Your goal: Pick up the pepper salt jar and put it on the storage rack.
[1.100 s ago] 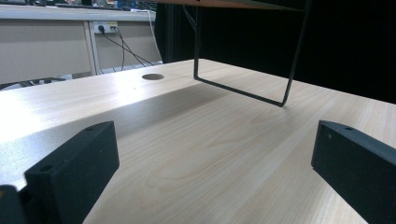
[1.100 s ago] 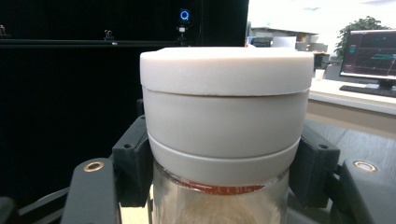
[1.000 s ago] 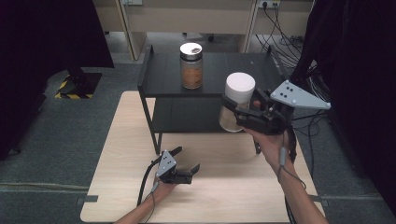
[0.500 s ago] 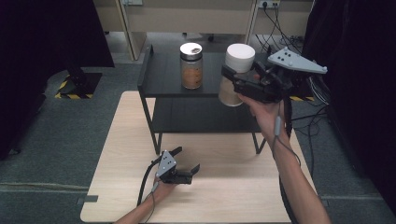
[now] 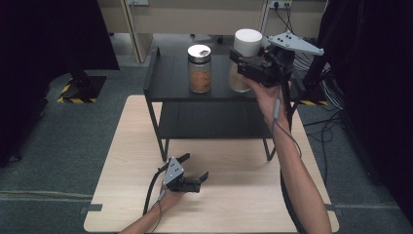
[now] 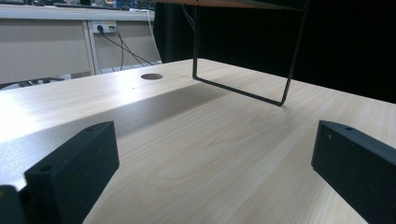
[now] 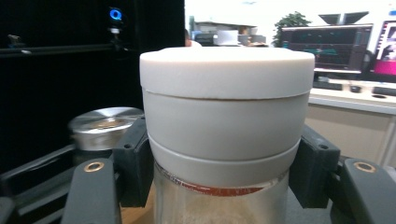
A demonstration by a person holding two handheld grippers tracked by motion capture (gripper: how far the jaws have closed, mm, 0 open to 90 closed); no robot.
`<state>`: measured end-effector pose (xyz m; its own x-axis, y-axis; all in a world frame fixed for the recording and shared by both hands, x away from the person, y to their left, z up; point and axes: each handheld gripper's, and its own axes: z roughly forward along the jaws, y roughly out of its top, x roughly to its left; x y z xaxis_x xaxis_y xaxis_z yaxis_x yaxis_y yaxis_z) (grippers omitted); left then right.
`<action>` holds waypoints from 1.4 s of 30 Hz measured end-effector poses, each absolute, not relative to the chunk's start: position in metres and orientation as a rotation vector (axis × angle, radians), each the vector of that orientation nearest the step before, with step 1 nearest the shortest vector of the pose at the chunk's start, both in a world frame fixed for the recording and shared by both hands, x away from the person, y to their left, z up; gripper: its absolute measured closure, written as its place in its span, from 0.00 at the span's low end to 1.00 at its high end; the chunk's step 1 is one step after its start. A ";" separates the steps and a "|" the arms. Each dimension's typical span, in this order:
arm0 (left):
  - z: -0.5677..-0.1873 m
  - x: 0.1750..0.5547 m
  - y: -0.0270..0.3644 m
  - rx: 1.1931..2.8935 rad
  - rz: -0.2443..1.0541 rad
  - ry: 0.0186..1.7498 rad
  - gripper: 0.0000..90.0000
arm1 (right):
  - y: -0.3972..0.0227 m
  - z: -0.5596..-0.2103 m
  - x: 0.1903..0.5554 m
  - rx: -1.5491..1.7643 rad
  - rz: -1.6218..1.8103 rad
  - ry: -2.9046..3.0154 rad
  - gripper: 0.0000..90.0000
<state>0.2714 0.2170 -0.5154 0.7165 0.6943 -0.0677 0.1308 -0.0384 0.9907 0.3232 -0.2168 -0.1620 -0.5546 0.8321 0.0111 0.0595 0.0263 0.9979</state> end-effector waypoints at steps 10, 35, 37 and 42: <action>-0.516 0.271 0.217 1.570 0.519 0.691 0.00 | -0.199 -0.169 0.338 0.950 1.527 1.656 0.39; -0.516 0.271 0.216 1.571 0.520 0.689 0.00 | -0.208 -0.179 0.341 0.967 1.579 1.649 0.03; -0.516 0.271 0.216 1.570 0.521 0.690 0.00 | -0.214 -0.181 0.339 0.951 1.604 1.654 0.00; -0.516 0.271 0.216 1.569 0.521 0.690 0.00 | -0.222 -0.184 0.327 0.918 1.608 1.650 0.00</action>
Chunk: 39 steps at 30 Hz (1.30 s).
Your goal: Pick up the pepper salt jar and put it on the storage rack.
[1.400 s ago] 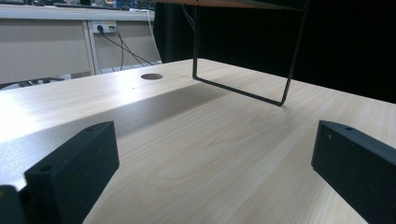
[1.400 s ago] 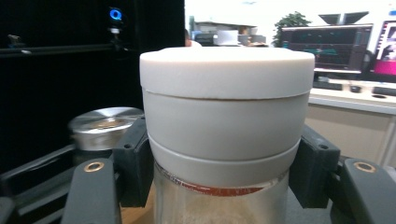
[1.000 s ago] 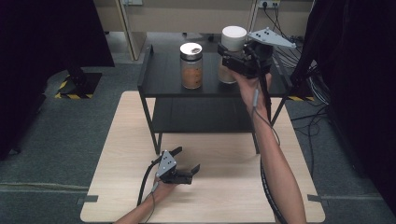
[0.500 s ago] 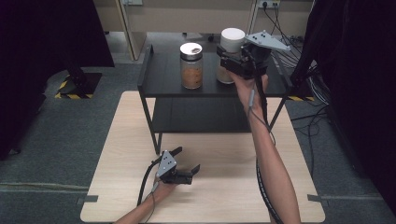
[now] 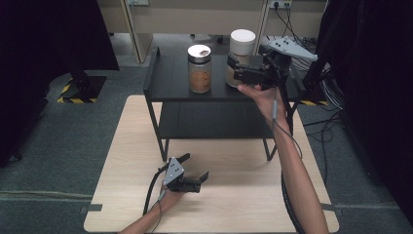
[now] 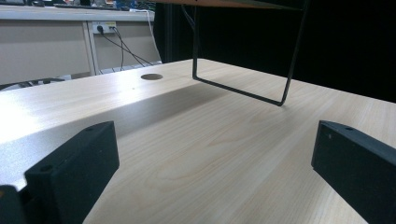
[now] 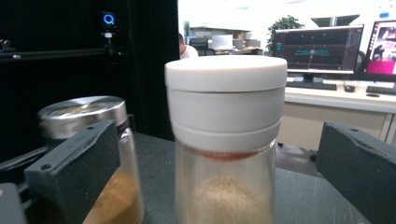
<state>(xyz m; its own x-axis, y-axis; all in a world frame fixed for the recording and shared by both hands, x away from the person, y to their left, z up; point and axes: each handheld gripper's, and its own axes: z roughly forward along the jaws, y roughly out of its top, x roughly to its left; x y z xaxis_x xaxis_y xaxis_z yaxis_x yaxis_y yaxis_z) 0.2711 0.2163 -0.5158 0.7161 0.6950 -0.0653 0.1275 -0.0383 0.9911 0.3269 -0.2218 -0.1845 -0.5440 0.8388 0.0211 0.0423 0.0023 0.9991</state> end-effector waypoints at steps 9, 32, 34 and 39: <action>-0.515 0.272 0.217 1.573 0.518 0.692 0.00 | -0.236 -0.189 0.302 0.892 1.619 1.651 0.00; -0.515 0.272 0.217 1.569 0.515 0.695 0.00 | -0.251 -0.259 0.246 0.706 1.689 1.646 0.00; -0.516 0.272 0.217 1.568 0.515 0.694 0.00 | -0.251 -0.266 0.243 0.692 1.681 1.656 0.00; -0.515 0.272 0.217 1.568 0.514 0.695 0.01 | -0.252 -0.285 0.236 0.670 1.702 1.666 0.00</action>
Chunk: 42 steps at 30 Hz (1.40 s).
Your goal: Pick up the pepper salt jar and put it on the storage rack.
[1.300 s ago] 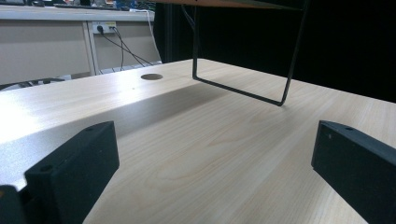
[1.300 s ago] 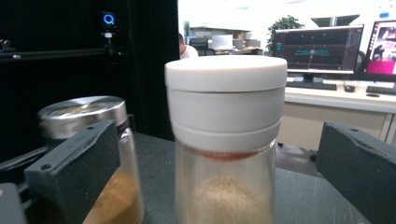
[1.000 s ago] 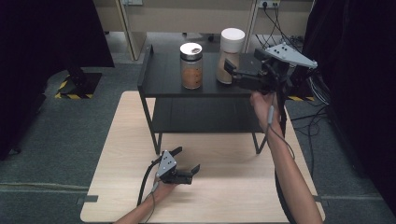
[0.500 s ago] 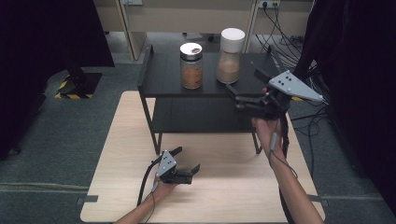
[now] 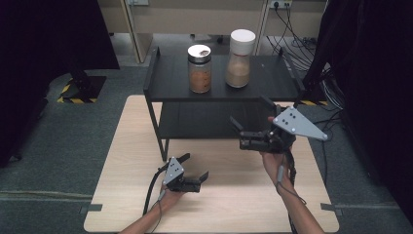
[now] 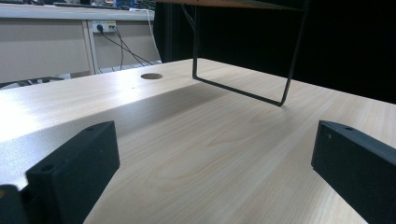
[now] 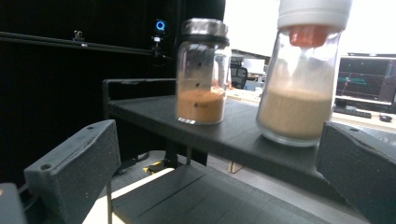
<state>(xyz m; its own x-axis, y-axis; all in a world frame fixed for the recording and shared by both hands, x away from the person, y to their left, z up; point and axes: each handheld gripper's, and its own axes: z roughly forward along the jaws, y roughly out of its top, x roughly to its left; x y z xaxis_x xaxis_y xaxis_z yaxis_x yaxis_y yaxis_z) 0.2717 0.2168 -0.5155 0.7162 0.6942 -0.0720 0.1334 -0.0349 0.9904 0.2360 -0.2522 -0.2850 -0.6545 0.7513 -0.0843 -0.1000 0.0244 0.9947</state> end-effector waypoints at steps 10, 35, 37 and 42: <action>-0.515 0.272 0.217 1.571 0.516 0.692 0.01 | -0.257 -0.332 0.224 0.653 1.705 1.717 0.00; -0.515 0.272 0.217 1.570 0.515 0.695 0.01 | -0.268 -0.438 0.219 0.757 1.629 1.776 0.00; -0.515 0.272 0.217 1.570 0.515 0.695 0.01 | -0.267 -0.448 0.219 0.777 1.613 1.792 0.00; -0.515 0.272 0.217 1.570 0.515 0.695 0.01 | -0.266 -0.463 0.219 0.808 1.592 1.808 0.00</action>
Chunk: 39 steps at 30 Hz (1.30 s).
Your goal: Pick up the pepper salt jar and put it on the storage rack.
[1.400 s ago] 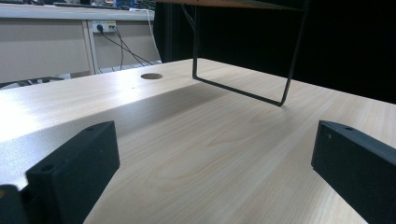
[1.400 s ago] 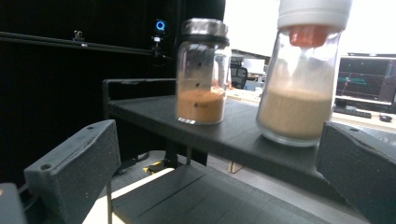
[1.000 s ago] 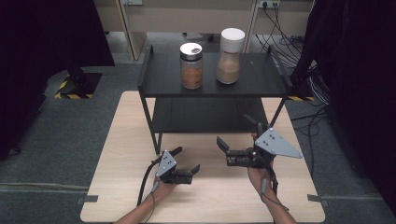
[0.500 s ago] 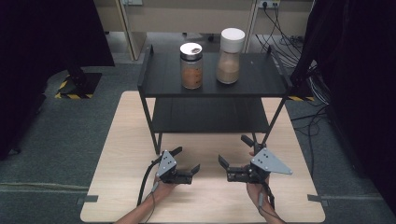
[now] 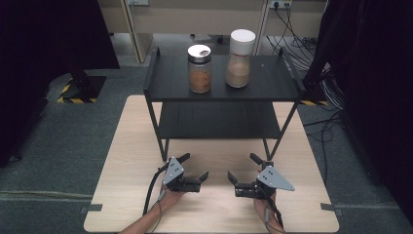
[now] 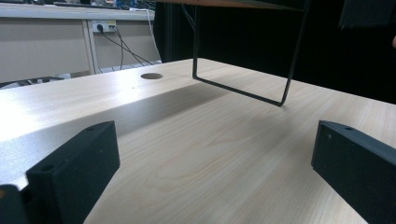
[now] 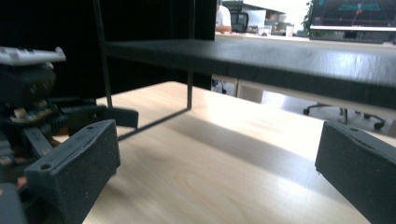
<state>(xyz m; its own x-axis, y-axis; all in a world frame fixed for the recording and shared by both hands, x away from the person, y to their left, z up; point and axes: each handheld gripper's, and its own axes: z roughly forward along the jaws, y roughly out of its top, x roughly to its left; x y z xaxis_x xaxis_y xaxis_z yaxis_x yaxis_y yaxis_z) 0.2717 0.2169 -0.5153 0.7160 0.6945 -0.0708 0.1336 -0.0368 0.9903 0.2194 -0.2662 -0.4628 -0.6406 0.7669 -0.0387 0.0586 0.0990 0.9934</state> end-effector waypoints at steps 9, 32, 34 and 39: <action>-0.515 0.272 0.217 1.571 0.517 0.690 0.01 | -0.263 -0.477 0.224 0.843 1.572 1.851 0.00; -0.516 0.272 0.217 1.567 0.512 0.695 0.01 | -0.271 -0.489 0.229 0.914 1.580 1.823 0.00; -0.516 0.272 0.217 1.566 0.512 0.694 0.01 | -0.272 -0.489 0.229 0.920 1.581 1.819 0.00; -0.516 0.272 0.217 1.571 0.514 0.687 0.01 | -0.273 -0.489 0.228 0.933 1.587 1.813 0.00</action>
